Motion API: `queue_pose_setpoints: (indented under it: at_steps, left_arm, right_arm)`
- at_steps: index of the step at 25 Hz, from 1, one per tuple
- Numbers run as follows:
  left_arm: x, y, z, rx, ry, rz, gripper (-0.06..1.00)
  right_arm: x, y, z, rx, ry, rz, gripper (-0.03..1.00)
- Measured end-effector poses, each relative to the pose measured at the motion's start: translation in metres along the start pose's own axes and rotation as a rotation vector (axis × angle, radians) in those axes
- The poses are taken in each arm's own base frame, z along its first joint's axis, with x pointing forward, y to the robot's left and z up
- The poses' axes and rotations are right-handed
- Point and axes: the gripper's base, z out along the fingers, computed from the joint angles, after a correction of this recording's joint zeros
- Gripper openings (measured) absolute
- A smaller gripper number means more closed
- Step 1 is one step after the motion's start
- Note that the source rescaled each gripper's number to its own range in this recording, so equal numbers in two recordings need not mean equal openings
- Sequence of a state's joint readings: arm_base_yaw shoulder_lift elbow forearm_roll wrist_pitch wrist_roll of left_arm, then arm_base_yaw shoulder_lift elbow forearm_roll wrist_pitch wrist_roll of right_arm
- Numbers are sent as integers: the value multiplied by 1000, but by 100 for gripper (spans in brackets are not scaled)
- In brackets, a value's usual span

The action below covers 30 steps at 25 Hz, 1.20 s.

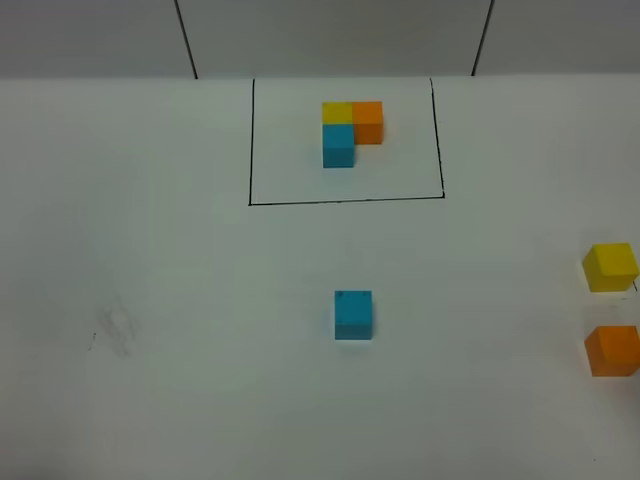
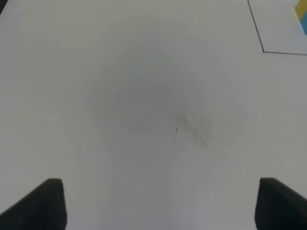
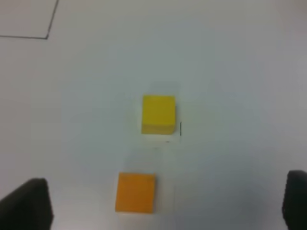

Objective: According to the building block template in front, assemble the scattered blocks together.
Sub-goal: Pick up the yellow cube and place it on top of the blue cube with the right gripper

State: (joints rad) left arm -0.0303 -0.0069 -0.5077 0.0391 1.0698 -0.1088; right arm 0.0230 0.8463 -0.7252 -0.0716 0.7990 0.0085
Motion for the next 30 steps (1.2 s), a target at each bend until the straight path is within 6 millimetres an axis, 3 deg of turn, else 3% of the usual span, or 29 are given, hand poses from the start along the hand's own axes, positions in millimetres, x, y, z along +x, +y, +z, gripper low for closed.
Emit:
queue_pose_setpoints:
  at_steps: [7, 13, 20, 30]
  left_arm:
    - [0, 0, 0, 0, 0, 0, 68]
    - [0, 0, 0, 0, 0, 0, 68]
    - [0, 0, 0, 0, 0, 1, 68]
    - [0, 0, 0, 0, 0, 3, 68]
  right_arm:
    - [-51, 1, 98, 5, 248, -49, 100]
    - [-65, 2, 157, 10, 349, -83, 100]
    - [-49, -11, 195, 2, 451, -33, 100]
    - [-34, -7, 231, -31, 492, -7, 97]
